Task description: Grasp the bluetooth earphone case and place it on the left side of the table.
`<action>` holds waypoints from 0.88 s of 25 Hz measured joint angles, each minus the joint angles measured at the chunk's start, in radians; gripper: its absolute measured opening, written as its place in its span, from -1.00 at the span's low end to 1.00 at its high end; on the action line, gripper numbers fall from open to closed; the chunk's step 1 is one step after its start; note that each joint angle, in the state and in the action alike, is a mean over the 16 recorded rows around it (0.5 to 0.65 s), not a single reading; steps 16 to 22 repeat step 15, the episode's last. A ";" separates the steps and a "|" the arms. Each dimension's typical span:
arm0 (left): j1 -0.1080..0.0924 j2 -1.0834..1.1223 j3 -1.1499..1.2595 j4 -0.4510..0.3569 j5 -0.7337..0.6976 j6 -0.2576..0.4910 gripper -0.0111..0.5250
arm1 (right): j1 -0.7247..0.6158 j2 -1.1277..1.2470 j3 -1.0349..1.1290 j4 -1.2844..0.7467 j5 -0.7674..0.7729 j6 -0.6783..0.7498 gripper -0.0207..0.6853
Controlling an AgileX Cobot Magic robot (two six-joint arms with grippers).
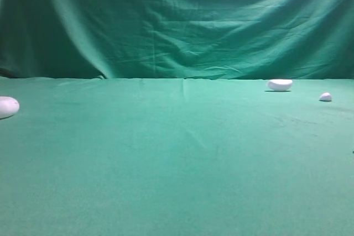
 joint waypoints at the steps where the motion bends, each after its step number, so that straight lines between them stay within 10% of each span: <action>1: 0.000 0.000 0.000 0.000 0.000 0.000 -0.96 | 0.000 0.000 0.002 0.001 0.000 0.000 -0.94; 22: 0.000 0.000 0.000 0.000 0.000 0.000 -0.96 | 0.000 0.000 0.003 0.010 -0.002 0.000 -0.94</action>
